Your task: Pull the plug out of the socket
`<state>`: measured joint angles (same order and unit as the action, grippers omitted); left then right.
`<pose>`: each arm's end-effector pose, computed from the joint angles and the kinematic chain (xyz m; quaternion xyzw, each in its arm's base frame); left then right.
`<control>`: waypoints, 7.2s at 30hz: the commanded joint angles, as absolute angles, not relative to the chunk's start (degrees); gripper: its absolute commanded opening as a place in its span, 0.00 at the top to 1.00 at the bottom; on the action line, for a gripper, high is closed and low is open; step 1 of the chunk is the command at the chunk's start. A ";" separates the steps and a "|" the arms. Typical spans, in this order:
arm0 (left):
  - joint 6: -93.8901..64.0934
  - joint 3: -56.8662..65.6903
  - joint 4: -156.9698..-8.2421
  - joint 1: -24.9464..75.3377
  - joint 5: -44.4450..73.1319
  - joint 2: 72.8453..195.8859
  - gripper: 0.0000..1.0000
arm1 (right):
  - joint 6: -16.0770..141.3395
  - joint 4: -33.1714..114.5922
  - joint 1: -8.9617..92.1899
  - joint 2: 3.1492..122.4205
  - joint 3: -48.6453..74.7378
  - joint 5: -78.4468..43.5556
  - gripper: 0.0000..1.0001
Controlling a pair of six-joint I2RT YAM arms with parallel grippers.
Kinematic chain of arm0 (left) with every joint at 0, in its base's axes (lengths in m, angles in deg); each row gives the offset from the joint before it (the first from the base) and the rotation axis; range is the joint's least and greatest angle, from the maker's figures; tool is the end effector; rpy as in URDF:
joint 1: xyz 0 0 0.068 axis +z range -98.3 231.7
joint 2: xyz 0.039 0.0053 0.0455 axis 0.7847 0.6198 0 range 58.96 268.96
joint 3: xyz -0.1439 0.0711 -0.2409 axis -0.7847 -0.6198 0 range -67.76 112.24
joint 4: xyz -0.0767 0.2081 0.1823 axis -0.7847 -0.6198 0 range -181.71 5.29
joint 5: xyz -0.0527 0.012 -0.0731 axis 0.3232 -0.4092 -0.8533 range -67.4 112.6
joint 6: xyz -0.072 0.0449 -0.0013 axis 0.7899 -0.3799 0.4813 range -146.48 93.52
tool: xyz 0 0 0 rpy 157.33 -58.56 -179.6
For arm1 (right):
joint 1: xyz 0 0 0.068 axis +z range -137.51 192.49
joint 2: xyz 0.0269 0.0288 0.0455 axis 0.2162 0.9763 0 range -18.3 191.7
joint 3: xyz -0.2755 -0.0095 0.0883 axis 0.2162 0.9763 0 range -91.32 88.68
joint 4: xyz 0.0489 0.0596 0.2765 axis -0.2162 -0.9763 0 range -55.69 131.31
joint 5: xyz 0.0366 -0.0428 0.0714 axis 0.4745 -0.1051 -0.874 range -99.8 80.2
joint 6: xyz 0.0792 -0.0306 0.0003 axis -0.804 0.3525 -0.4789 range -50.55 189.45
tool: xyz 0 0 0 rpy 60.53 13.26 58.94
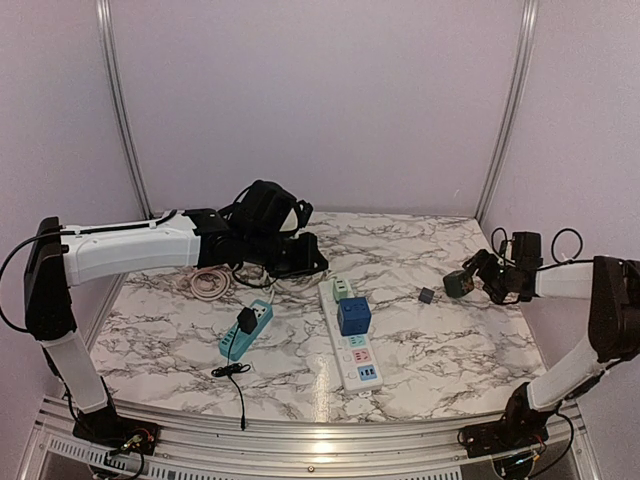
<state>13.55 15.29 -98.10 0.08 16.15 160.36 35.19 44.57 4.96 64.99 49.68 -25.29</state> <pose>0.2906 -0.3805 0.2824 0.1153 0.8649 -0.3828 0.3034 0.3337 -0.0241 0.1499 0.2694 0.8624 0.2142 0.3713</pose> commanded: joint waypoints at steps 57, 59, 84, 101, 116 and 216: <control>17.79 -0.76 -90.18 2.14 19.44 155.76 0.94 | 38.36 14.98 55.39 63.14 30.42 0.39 0.16; 17.44 -1.25 -90.16 2.56 18.83 155.76 0.94 | 37.72 13.35 58.69 65.83 27.55 2.14 0.16; 18.53 2.64 -82.87 4.03 11.08 164.98 0.94 | 34.96 7.70 69.13 82.31 17.26 9.63 0.30; 22.30 4.36 -78.38 3.29 7.94 171.58 0.95 | 33.90 8.19 73.59 79.75 21.36 9.78 0.69; 23.15 6.80 -78.09 1.25 7.50 177.35 0.98 | 31.73 7.84 75.08 77.19 23.04 9.43 0.71; 17.36 10.66 -97.02 -0.73 19.13 171.56 1.00 | 27.20 37.36 34.49 37.97 64.90 -26.52 0.71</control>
